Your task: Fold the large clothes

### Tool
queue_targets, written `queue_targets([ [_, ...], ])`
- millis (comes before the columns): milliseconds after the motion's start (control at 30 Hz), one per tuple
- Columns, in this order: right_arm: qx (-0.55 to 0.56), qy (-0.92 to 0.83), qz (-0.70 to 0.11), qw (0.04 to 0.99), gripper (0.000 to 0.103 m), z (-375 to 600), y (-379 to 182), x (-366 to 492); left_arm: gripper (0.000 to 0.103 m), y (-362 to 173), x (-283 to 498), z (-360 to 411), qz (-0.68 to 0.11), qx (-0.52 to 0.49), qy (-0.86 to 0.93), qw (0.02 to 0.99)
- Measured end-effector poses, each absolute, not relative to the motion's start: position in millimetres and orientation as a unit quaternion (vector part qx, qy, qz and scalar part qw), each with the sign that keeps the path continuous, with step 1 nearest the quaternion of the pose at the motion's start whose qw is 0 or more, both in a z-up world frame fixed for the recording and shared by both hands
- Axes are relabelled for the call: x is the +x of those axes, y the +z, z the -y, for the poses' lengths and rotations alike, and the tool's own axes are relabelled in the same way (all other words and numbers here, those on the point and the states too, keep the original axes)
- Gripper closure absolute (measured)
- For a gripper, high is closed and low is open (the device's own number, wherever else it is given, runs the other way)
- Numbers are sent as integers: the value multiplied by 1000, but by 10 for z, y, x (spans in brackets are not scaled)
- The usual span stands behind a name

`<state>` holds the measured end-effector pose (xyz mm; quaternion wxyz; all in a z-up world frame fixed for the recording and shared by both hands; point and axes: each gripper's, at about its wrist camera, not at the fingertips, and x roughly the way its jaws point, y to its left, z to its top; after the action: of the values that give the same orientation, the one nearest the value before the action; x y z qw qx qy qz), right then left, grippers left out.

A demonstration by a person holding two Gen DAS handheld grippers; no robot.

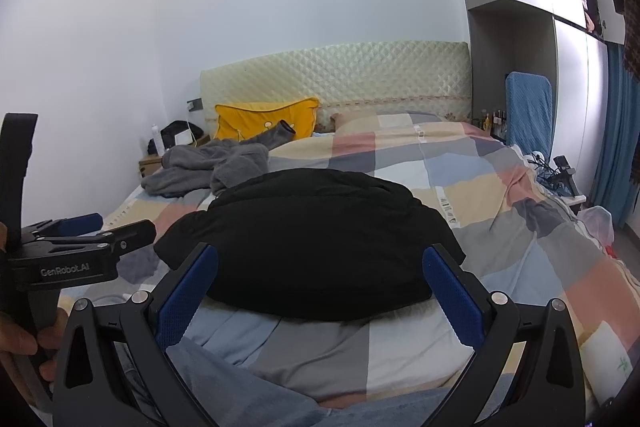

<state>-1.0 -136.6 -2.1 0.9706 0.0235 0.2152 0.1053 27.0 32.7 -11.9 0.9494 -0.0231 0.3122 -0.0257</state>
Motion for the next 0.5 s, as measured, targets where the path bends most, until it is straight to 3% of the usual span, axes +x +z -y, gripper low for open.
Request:
queue_targets([
  [500,12,96,-221,970,0,1412,-55,5,0,-115,231,-336,-318,-23,-22,948],
])
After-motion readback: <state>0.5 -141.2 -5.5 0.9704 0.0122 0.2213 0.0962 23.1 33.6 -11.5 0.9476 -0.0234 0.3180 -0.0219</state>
